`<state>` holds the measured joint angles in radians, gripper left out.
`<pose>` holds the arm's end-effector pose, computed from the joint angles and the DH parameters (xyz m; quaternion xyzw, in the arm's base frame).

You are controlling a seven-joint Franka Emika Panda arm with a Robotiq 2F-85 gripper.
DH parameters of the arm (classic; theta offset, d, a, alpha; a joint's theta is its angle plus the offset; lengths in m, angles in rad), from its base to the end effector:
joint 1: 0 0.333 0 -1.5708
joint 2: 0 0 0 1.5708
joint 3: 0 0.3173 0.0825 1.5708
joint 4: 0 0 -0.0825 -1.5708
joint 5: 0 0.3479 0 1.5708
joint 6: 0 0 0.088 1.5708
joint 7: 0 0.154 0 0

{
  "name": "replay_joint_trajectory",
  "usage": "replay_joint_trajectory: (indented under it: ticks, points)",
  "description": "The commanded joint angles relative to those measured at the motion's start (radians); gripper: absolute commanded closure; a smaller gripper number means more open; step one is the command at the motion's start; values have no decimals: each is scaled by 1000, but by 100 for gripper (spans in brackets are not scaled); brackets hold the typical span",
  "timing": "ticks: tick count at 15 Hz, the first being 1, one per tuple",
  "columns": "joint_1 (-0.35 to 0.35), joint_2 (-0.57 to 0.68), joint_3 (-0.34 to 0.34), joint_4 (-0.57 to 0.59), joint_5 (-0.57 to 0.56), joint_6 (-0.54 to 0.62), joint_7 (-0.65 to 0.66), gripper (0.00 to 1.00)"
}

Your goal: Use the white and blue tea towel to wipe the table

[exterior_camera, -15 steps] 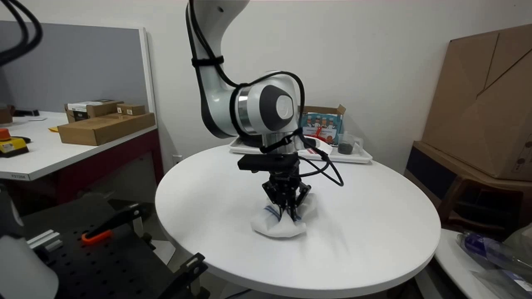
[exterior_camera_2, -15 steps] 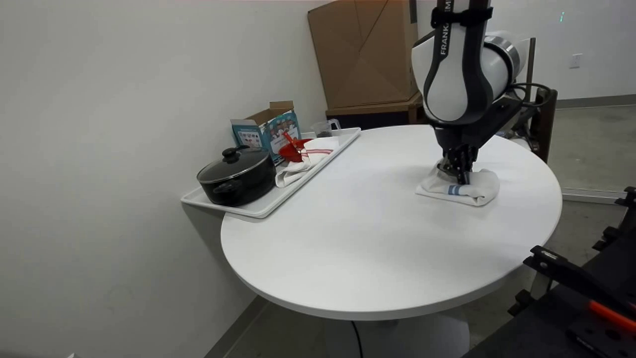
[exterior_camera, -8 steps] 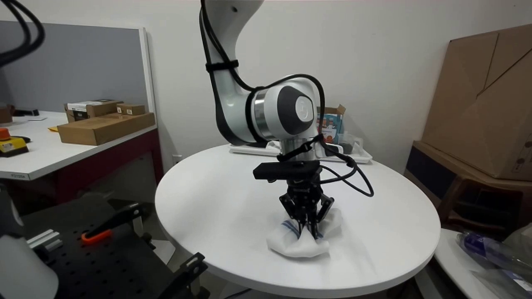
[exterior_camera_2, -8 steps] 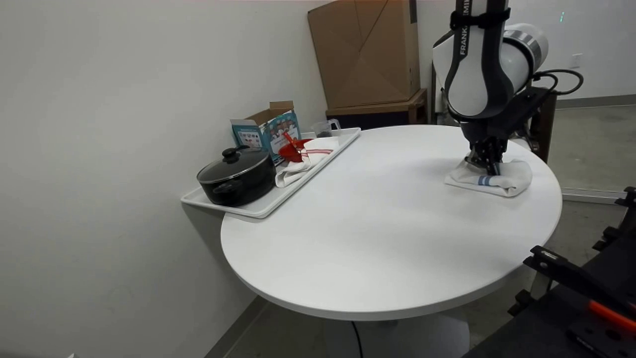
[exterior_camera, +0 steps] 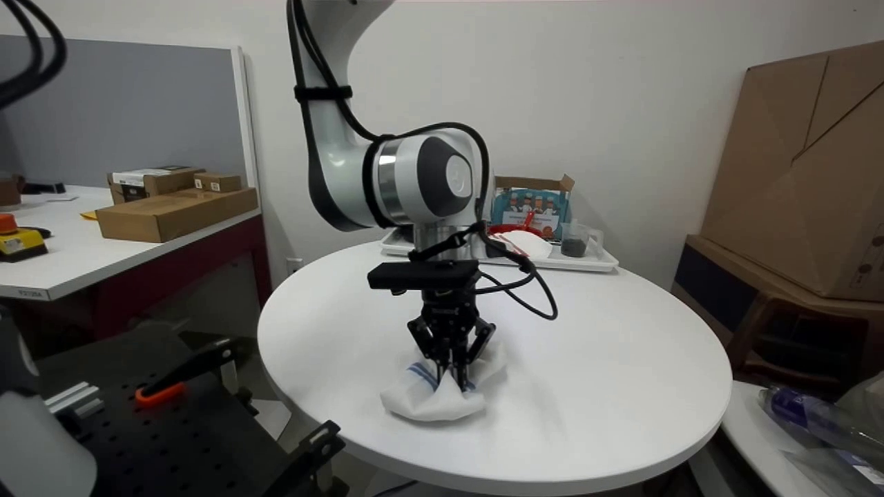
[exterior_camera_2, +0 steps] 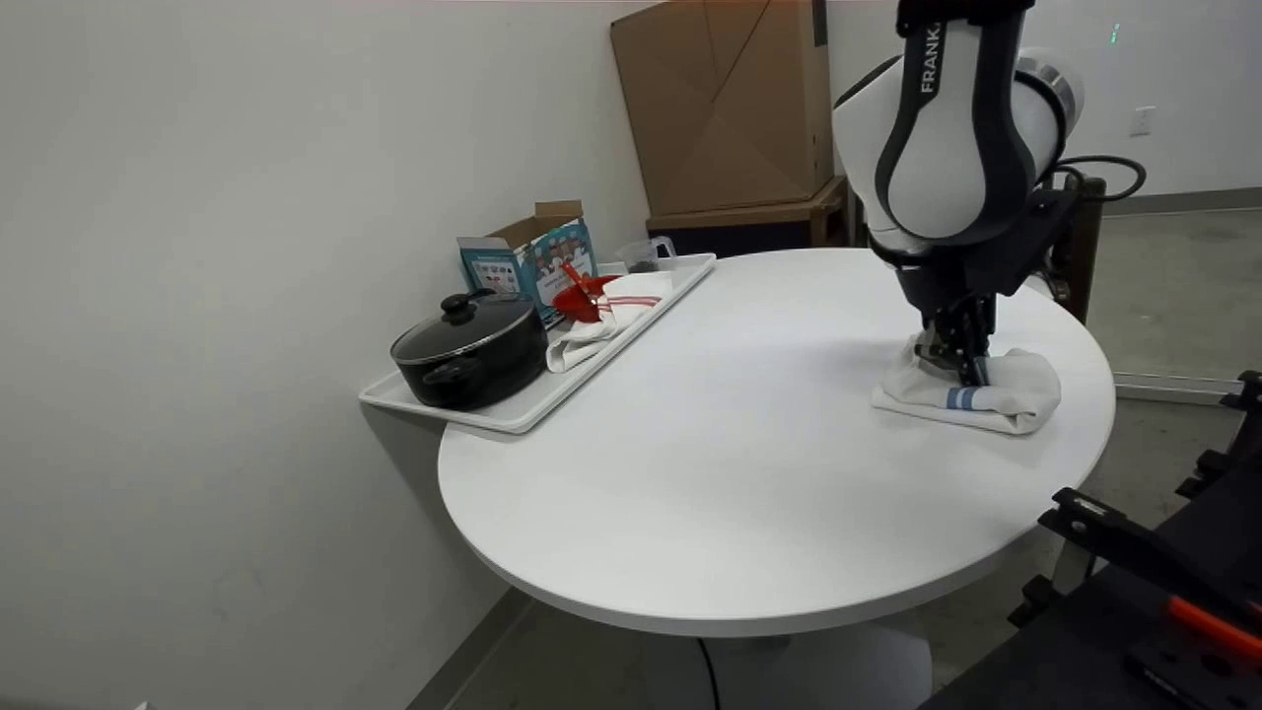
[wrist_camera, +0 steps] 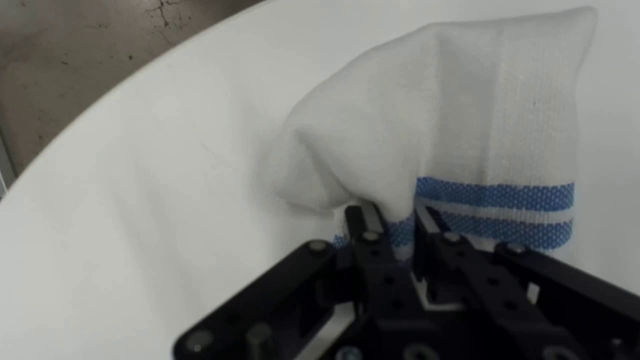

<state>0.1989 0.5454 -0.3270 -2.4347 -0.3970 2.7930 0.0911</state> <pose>0.4302 -0.0678 0.0753 0.9816 0.0977 -0.0950 0.1339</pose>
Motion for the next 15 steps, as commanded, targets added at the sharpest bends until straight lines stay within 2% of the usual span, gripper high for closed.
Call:
replay_joint_trajectory:
  ticks: [1,7,15]
  points:
    - [14,-27,88,-62,-17,21,-14,96]
    - [54,-34,201,-80,-8,21,-2,96]
    - [203,106,197,92,-47,47,99,96]
